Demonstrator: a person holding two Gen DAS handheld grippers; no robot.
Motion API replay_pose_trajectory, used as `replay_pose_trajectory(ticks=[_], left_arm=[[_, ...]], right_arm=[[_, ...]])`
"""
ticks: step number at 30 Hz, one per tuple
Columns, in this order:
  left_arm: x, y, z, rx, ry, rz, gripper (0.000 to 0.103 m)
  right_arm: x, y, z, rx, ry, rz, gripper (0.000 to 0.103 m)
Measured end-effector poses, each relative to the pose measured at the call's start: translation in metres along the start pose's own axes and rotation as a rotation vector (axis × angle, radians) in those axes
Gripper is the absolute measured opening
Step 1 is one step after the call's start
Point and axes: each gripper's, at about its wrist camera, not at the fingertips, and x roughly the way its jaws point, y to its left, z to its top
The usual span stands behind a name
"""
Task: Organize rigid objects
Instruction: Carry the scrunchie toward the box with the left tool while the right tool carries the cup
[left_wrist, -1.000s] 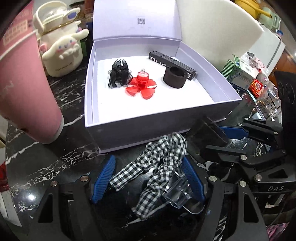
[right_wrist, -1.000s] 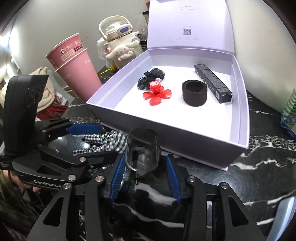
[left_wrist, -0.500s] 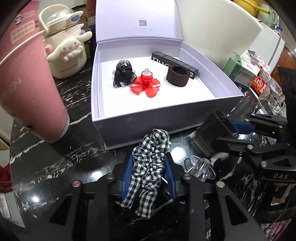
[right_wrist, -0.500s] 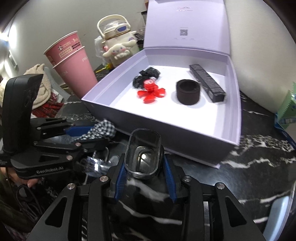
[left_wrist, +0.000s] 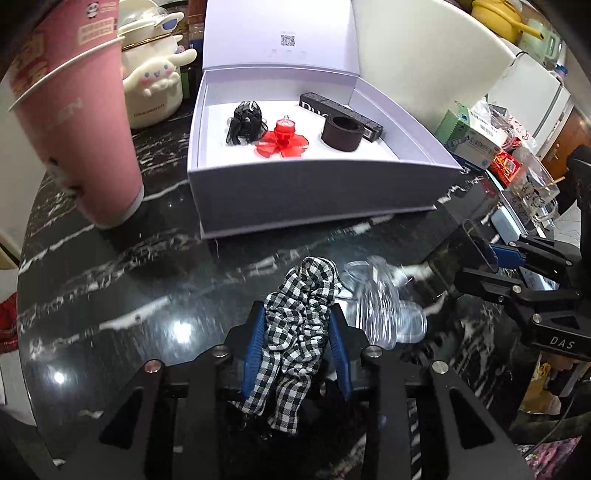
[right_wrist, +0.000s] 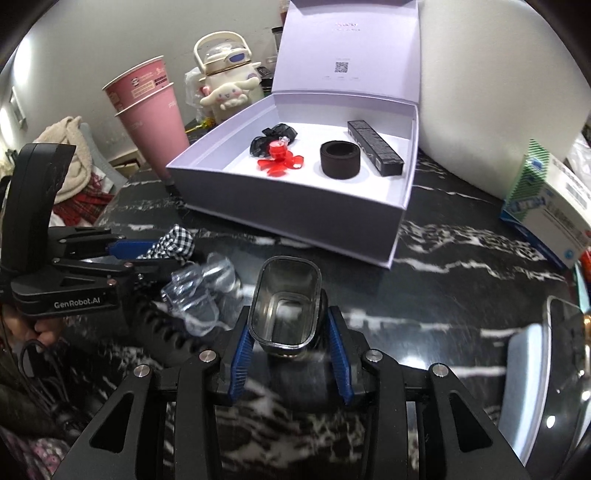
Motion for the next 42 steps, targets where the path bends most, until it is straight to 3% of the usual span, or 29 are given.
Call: replay_pose_trajectory(ticks=[8, 12, 19, 22, 24, 33, 42], left_arm=[[-0.006, -0.003, -0.011, -0.018, -0.013, 0.011, 0.033], [-0.005, -0.005, -0.011, -0.012, -0.018, 0.027, 0.033], [-0.007, -0.005, -0.013, -0.014, -0.035, 0.039, 0.033], [-0.008, -0.005, -0.015, -0.004, -0.041, 0.048, 0.033], [-0.008, -0.006, -0.015, 0.003, -0.046, 0.058, 0.033], [-0.013, -0.002, -0.015, -0.023, -0.044, 0.033, 0.028], [-0.038, -0.007, -0.008, -0.028, -0.103, 0.019, 0.028]], right_arm=[[-0.005, 0.003, -0.017, -0.013, 0.018, -0.027, 0.039], [-0.001, 0.007, -0.017, -0.017, 0.011, -0.041, 0.047], [0.009, 0.004, -0.018, 0.018, 0.001, -0.04, 0.048], [0.009, 0.004, -0.019, 0.017, -0.006, -0.042, 0.047], [0.008, 0.005, -0.019, 0.014, -0.008, -0.04, 0.038], [0.002, 0.008, -0.02, 0.017, -0.013, -0.034, 0.038], [-0.017, 0.011, -0.018, 0.007, -0.044, -0.028, 0.038]])
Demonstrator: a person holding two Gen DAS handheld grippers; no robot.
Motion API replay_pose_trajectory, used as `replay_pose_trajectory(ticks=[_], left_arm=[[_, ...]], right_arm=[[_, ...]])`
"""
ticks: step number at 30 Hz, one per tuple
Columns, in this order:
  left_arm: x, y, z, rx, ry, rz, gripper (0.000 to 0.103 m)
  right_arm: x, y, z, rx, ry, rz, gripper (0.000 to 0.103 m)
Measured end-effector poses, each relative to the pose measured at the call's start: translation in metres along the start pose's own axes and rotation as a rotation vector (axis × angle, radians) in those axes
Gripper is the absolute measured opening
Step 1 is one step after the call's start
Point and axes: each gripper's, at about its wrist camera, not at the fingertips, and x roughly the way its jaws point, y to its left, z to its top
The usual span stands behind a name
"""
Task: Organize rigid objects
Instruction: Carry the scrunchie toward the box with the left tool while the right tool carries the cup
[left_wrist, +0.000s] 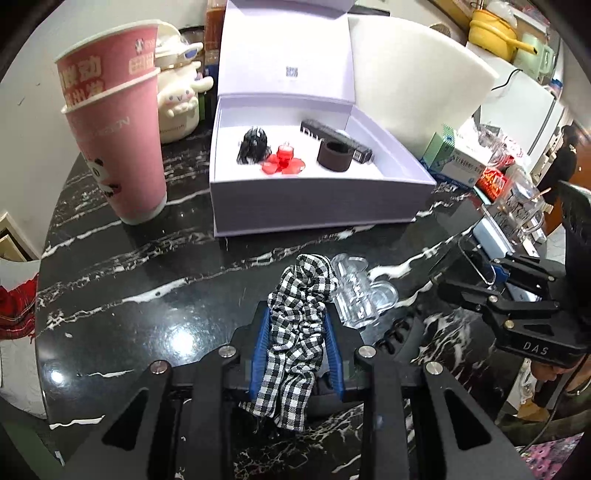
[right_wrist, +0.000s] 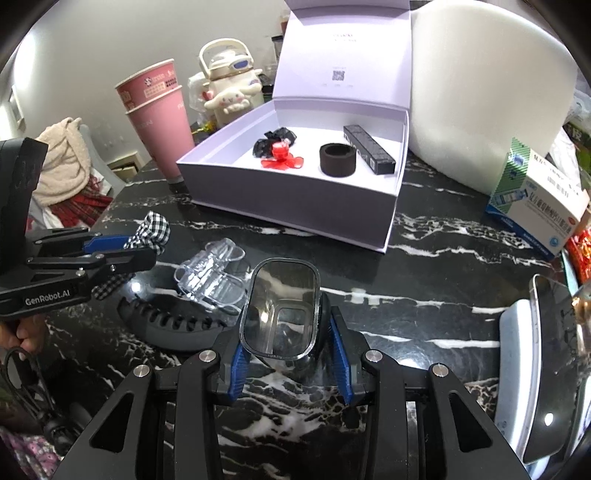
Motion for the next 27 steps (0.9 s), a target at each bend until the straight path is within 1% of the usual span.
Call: replay_pose_trajectory(ticks=[4, 8, 13, 27], left_arm=[[-0.008, -0.004, 0.005, 0.011, -0.023, 0.006, 0.028], [-0.015, -0.009, 0.012, 0.021, -0.039, 0.008, 0.028], [-0.022, -0.016, 0.025, 0.044, -0.066, 0.023, 0.028], [-0.035, -0.026, 0.059, 0.076, -0.135, 0.017, 0.028]], right_arm=[[-0.008, 0.001, 0.003, -0.016, -0.006, -0.018, 0.038], [-0.015, 0.002, 0.01, -0.032, -0.019, -0.012, 0.038], [-0.024, 0.003, 0.018, -0.064, -0.043, -0.032, 0.038], [-0.043, 0.003, 0.05, -0.144, -0.106, -0.036, 0.038]])
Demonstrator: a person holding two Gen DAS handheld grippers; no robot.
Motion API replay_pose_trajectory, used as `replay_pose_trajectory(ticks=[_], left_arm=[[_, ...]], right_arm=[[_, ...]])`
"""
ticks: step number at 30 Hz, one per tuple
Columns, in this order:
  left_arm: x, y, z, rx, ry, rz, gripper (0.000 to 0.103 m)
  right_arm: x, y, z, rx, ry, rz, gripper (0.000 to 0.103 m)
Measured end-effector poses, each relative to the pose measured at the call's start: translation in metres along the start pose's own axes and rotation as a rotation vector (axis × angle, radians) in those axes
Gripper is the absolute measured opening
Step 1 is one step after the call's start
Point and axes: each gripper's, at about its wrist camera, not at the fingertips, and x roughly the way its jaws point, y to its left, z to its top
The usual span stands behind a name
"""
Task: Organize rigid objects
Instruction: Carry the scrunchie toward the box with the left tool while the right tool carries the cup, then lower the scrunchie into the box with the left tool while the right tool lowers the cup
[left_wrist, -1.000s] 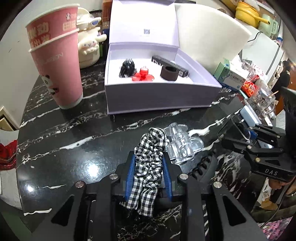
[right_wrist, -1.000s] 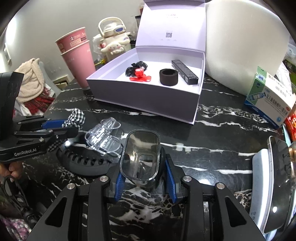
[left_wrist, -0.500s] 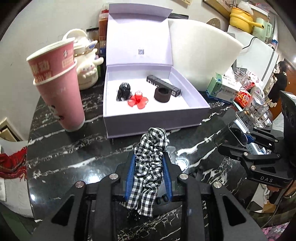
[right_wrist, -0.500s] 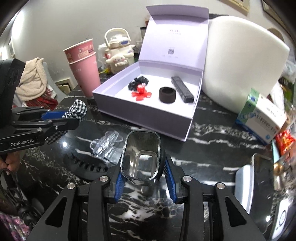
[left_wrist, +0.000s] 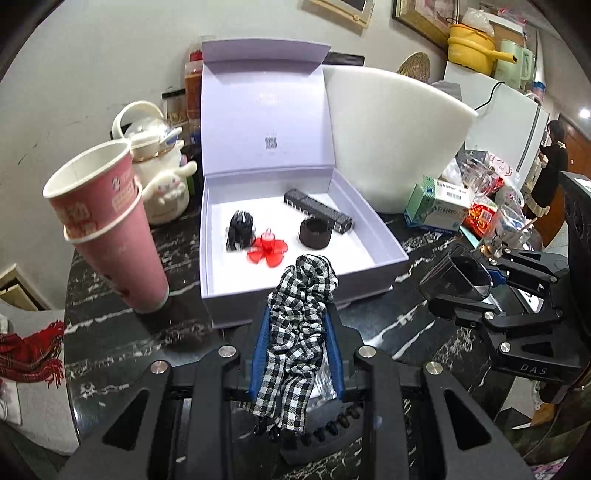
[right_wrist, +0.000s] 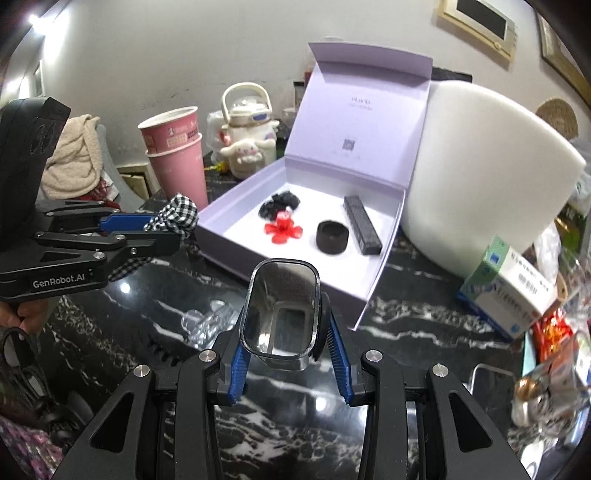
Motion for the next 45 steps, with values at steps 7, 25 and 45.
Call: replay_pose_trajectory(ticks=[7, 25, 45], left_arm=[[0.003, -0.002, 0.017, 0.014, -0.019, -0.001, 0.028], [0.031, 0.01, 0.058, 0.02, -0.025, -0.004, 0.028], [0.076, 0.023, 0.105, 0.051, -0.037, 0.008, 0.028]], right_arm=[[0.002, -0.005, 0.015, -0.004, -0.022, 0.009, 0.038], [0.018, -0.018, 0.058, -0.034, -0.05, 0.015, 0.038], [0.051, -0.051, 0.108, -0.046, -0.07, -0.007, 0.038]])
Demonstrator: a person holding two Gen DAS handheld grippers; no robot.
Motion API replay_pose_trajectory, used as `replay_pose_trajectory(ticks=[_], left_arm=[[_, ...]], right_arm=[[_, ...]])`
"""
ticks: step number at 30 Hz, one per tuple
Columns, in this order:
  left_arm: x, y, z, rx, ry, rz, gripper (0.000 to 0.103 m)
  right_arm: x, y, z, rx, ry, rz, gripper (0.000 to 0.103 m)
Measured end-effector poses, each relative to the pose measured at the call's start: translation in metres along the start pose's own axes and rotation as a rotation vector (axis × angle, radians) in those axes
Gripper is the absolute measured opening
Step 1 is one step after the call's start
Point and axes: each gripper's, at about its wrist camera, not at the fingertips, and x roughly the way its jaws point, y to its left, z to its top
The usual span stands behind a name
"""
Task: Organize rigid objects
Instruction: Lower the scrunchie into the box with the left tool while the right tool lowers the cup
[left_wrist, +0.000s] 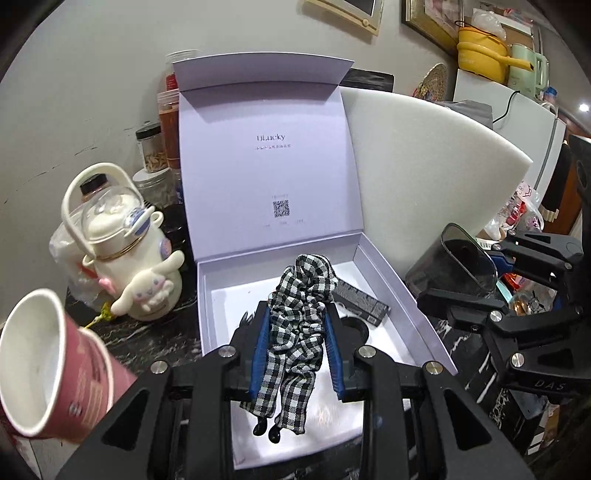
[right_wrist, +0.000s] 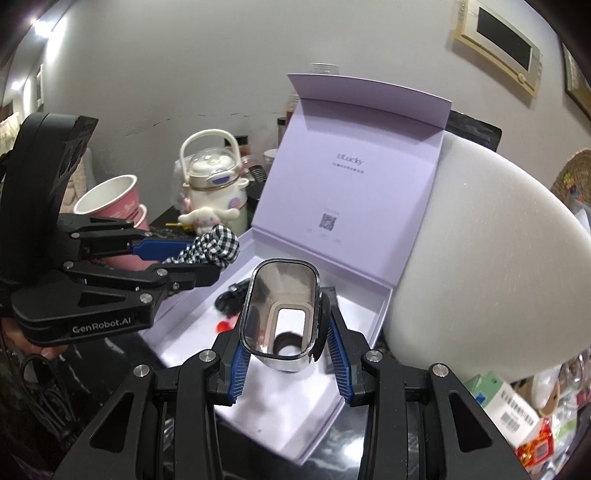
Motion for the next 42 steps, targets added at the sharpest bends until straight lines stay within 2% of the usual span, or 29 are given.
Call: replay_pose_trajectory(ticks=[9, 22, 31, 42], left_arm=[[0.025, -0.001, 0.013, 0.017, 0.009, 0.008, 0.028], [0.071, 0.01, 0.019, 0.011, 0.062, 0.059, 0.028], [0.097, 0.013, 0.018, 0.021, 0.115, 0.078, 0.028], [0.118, 0.008, 0.013, 0.031, 0.147, 0.084, 0.028]], right_arm=[[0.021, -0.021, 0.011, 0.012, -0.002, -0.019, 0.038], [0.062, -0.04, 0.015, 0.034, 0.035, -0.017, 0.038], [0.086, -0.039, 0.012, 0.029, 0.065, 0.023, 0.038], [0.105, -0.038, 0.004, 0.024, 0.126, 0.014, 0.038]])
